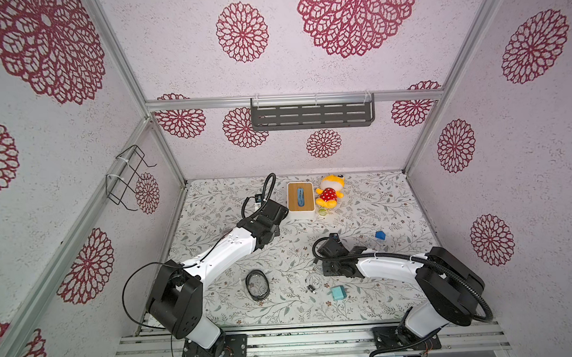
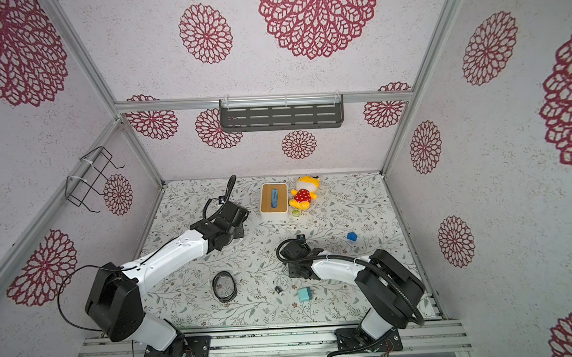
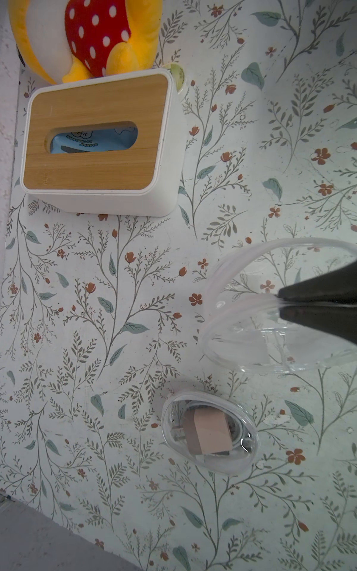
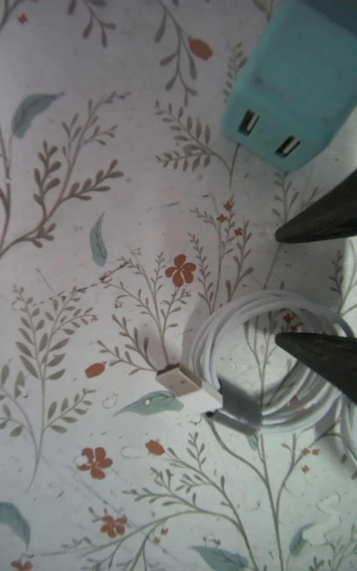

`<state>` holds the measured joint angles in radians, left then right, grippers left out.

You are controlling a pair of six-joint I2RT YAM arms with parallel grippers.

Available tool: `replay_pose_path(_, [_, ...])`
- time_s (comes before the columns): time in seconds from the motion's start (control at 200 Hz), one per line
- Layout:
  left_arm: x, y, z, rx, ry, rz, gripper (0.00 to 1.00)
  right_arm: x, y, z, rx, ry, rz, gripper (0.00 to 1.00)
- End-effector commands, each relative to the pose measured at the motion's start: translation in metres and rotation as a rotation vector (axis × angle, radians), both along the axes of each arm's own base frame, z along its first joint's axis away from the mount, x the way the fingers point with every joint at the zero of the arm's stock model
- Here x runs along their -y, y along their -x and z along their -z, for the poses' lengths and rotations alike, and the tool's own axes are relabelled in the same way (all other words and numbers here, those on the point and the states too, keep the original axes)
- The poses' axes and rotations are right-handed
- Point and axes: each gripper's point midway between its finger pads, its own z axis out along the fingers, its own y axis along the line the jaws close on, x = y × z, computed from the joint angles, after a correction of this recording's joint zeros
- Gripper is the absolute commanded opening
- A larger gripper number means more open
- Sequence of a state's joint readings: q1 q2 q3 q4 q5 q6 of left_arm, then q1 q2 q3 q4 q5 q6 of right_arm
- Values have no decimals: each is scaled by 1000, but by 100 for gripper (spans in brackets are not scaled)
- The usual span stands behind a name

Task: Pack away charging kits
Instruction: Pick up the charging cable from the center of the board.

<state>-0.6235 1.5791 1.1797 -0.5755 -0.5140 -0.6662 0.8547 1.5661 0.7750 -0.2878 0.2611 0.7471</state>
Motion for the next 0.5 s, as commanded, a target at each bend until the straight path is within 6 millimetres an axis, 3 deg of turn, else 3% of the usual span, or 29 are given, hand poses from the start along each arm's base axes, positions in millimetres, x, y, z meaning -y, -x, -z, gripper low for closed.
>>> replay_pose_path(0.0, [10,-3,-5,12,38,54,0,3,-2,0,9,52,-4,39])
replay_pose_path(0.41, [46,6,1,-44,204,206,0,-7,-10,-1,20,59,-37,1])
replay_pose_path(0.495, [52,7,1,-53,232,232,0,-9,-15,-11,42,53,-31,0])
